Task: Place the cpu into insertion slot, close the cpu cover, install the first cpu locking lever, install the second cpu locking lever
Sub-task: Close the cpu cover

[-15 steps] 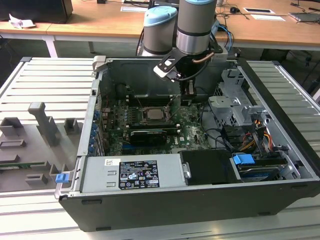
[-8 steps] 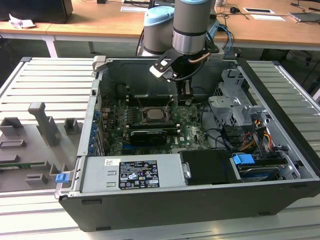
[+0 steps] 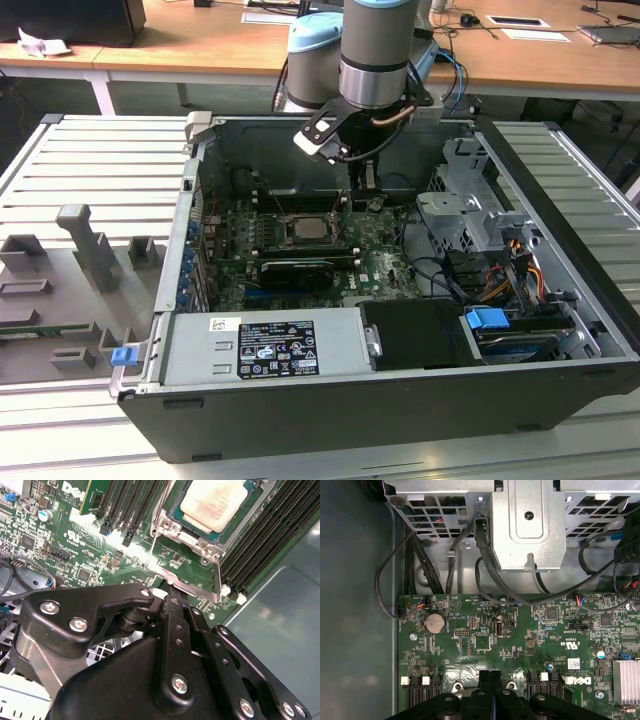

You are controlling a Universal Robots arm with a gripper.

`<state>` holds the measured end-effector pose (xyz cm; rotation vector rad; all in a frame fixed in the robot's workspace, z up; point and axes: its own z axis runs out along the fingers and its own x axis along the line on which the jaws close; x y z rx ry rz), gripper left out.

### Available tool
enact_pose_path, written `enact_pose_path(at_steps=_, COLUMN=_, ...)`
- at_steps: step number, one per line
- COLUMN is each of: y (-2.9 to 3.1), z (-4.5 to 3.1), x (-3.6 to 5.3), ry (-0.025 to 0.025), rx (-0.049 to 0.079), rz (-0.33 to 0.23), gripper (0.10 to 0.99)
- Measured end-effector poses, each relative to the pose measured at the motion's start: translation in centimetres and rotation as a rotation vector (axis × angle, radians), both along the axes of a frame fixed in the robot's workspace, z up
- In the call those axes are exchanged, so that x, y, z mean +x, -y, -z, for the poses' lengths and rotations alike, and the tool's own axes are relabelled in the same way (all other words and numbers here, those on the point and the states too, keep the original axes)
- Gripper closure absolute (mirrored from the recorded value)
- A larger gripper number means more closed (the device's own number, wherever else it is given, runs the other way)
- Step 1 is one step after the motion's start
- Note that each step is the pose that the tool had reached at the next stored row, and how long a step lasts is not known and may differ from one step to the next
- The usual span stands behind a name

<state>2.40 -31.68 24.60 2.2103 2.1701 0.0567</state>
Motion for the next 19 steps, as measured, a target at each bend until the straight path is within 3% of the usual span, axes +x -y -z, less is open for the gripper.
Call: enact_pose_path(at_steps=19, y=0.0, z=0.0, x=-1.41, ry=0.0001, rx=0.0, rz=0.0, gripper=0.98)
